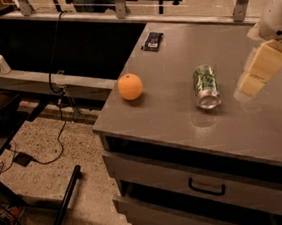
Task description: Place green can upright
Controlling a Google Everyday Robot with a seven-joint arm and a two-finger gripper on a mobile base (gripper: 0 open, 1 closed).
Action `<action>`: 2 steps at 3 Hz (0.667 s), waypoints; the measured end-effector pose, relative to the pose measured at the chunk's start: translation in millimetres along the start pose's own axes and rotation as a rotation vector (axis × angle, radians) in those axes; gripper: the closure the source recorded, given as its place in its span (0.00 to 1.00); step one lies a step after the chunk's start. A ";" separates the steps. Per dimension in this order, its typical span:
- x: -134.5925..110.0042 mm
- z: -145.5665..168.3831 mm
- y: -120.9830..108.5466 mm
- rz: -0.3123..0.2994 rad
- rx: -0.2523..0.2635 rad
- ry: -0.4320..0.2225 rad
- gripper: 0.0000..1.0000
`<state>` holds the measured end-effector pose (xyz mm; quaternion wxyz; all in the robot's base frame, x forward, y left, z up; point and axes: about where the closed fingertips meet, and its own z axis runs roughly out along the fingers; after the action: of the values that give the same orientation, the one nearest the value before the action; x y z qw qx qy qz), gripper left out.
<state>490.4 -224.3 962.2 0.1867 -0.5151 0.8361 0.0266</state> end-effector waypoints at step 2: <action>-15.0 26.2 -64.6 0.335 0.040 0.051 0.00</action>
Offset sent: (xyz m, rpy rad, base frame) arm 0.1077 -0.0193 -0.0118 0.0096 0.1450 -0.7164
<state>560.2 -235.6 952.6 0.1687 -0.3650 0.9152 0.0276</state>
